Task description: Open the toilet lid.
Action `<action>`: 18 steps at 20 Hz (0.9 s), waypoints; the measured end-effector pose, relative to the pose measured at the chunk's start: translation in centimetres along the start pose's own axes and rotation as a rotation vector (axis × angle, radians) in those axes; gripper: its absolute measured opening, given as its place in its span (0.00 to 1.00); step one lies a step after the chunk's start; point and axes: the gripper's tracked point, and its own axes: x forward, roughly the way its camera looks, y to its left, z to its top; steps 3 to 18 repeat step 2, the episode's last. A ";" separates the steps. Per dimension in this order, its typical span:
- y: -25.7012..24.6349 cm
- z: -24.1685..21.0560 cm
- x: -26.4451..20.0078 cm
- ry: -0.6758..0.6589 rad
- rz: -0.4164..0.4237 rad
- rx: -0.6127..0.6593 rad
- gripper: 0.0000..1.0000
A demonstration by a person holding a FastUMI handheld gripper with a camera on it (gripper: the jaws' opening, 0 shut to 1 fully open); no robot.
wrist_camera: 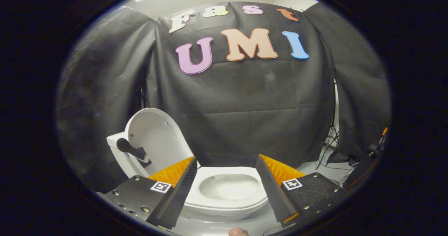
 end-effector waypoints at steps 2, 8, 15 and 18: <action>-1.7 -0.3 -0.2 0.001 -0.010 0.004 0.99; -1.7 -0.3 -0.2 0.001 -0.010 0.004 0.99; -1.7 -0.3 -0.2 0.001 -0.010 0.004 0.99; -1.7 -0.3 -0.2 0.001 -0.010 0.004 0.99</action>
